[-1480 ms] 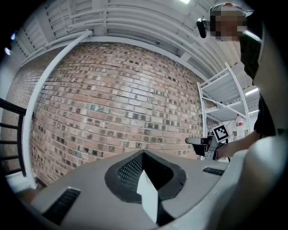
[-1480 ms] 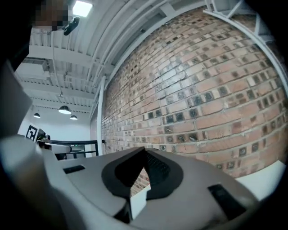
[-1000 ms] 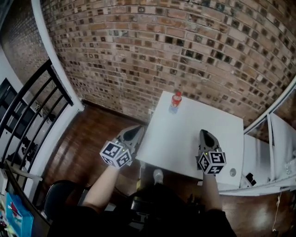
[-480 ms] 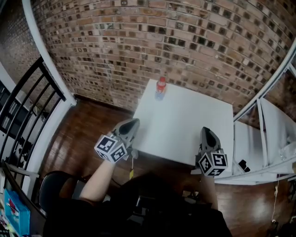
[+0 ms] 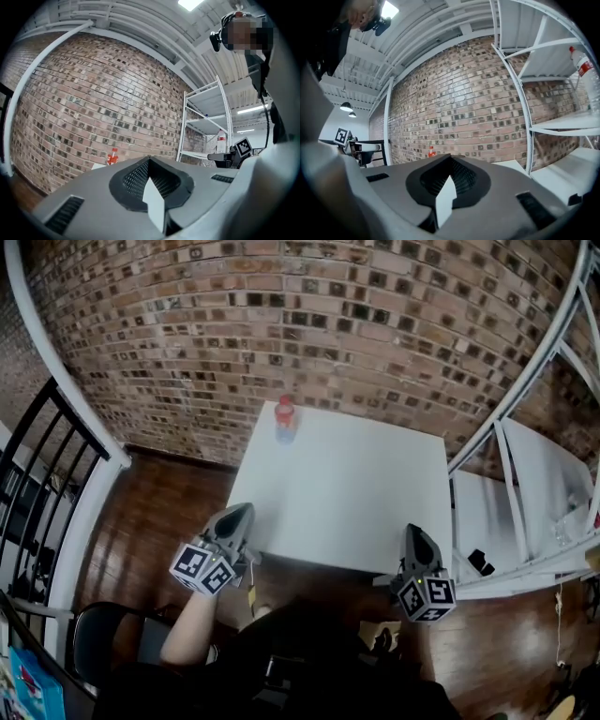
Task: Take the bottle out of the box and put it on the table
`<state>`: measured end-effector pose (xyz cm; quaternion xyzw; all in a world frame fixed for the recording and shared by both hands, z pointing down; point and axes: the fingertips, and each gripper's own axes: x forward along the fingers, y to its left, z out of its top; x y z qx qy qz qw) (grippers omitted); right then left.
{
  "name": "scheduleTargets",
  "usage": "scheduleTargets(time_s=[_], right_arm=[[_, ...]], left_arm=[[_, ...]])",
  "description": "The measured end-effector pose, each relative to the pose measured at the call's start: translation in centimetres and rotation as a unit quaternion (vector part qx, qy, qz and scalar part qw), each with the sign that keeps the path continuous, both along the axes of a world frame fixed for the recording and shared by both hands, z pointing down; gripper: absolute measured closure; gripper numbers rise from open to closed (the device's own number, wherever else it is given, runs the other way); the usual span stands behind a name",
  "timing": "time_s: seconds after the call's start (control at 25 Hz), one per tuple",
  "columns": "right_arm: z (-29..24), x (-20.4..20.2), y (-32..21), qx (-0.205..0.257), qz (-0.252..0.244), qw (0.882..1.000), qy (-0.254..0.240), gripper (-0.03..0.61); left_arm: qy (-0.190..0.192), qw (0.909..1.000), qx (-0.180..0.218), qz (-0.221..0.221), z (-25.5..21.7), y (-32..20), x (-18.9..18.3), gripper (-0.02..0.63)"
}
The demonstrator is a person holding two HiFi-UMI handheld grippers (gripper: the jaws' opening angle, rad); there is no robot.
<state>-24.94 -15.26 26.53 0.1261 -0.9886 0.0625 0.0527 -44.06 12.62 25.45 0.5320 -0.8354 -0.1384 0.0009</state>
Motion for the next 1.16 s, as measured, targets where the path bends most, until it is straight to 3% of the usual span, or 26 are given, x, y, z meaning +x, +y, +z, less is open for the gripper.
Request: scheduleTargets(time_s=[0.32, 1.16], right_arm=[[0.4, -0.8, -0.4, 0.003, -0.007, 1.000, -0.006, 0.577], [-0.3, -3.0, 0.4, -0.013, -0.033, 0.999, -0.010, 0.577]], left_arm=[[-0.016, 0.9998, -0.007, 0.000, -0.6, -0.7, 0.2, 0.609], [-0.014, 0.9998, -0.015, 0.006, -0.8, -0.8, -0.6, 0.609]])
